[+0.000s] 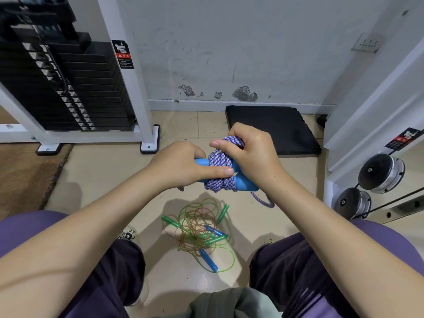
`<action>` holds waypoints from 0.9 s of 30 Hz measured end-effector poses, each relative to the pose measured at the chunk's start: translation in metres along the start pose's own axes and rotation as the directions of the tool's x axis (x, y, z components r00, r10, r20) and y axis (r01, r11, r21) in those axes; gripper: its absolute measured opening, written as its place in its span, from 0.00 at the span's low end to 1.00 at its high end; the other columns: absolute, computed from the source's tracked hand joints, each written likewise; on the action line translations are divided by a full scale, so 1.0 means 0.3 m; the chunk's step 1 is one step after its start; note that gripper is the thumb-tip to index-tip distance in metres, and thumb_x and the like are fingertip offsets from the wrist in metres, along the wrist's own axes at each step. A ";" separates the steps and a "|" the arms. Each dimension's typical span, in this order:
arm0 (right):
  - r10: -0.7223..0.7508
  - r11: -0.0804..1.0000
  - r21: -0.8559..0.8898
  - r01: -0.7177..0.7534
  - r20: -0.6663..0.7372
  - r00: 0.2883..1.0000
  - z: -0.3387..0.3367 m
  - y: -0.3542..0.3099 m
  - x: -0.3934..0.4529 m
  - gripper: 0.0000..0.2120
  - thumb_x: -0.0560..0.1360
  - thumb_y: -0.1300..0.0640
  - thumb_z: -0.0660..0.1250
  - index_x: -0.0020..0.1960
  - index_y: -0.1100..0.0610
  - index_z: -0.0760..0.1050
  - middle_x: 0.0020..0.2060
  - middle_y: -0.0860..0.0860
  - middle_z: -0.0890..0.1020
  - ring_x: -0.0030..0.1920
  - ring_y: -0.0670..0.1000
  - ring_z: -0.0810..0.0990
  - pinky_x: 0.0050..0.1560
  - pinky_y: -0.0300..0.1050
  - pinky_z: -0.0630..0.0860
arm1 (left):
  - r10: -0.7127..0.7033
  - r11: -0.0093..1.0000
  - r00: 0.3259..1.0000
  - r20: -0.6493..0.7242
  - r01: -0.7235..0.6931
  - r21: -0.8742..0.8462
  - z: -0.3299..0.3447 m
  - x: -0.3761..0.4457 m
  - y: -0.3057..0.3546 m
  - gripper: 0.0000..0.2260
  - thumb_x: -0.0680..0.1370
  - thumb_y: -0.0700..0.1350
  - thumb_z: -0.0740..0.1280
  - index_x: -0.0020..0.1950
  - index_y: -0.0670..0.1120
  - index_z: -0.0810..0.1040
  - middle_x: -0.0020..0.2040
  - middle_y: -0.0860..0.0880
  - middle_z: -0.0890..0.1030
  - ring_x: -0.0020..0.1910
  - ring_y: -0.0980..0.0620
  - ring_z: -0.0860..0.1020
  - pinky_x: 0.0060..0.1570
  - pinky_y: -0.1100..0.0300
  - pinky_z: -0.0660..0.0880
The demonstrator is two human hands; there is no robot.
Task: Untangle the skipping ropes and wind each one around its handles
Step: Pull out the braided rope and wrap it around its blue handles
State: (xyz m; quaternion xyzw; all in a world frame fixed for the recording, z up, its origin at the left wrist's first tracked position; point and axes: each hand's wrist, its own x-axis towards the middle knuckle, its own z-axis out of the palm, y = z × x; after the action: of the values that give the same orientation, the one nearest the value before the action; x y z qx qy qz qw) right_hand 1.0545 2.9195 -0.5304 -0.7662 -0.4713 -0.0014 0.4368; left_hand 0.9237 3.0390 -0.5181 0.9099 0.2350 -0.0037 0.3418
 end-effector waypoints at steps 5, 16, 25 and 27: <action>0.095 0.991 0.085 -0.099 0.047 0.994 0.001 -0.002 0.004 0.19 0.71 0.47 0.75 0.34 0.56 0.70 0.26 0.49 0.69 0.30 0.46 0.64 0.32 0.45 0.63 | 0.020 0.990 0.996 -0.092 -0.007 0.142 -0.001 0.005 0.006 0.37 0.54 0.81 0.55 0.24 0.45 0.68 0.18 0.50 0.69 0.19 0.54 0.69 0.26 0.60 0.58; 0.180 0.878 0.337 -0.340 0.428 0.886 -0.050 0.021 0.005 0.12 0.78 0.51 0.68 0.39 0.57 0.73 0.33 0.49 0.73 0.34 0.45 0.69 0.35 0.38 0.66 | 0.098 0.984 0.991 -0.095 -0.082 0.158 -0.003 0.019 -0.018 0.36 0.51 0.80 0.59 0.22 0.45 0.66 0.18 0.50 0.65 0.20 0.54 0.65 0.27 0.59 0.58; 0.191 0.814 0.438 -0.382 0.418 0.888 -0.060 0.037 0.000 0.11 0.75 0.54 0.72 0.43 0.57 0.71 0.38 0.53 0.76 0.41 0.51 0.73 0.44 0.48 0.69 | 0.107 0.991 0.993 -0.059 -0.102 0.083 -0.028 0.037 -0.054 0.32 0.53 0.79 0.62 0.23 0.49 0.71 0.20 0.51 0.64 0.22 0.55 0.63 0.28 0.59 0.58; 0.185 0.825 0.430 -0.366 0.408 0.894 -0.053 0.031 -0.002 0.11 0.74 0.58 0.72 0.42 0.58 0.71 0.38 0.55 0.77 0.40 0.52 0.74 0.45 0.50 0.70 | 0.099 0.991 0.995 -0.015 -0.097 0.091 -0.020 0.030 -0.047 0.31 0.53 0.79 0.64 0.22 0.49 0.71 0.19 0.51 0.65 0.20 0.55 0.65 0.24 0.61 0.58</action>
State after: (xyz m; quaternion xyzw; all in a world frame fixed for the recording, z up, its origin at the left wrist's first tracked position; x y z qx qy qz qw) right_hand 1.0675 2.9068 -0.5270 -0.6766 -0.4076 0.3193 0.5235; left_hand 0.9247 3.0558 -0.5239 0.9348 0.1930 0.0114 0.2978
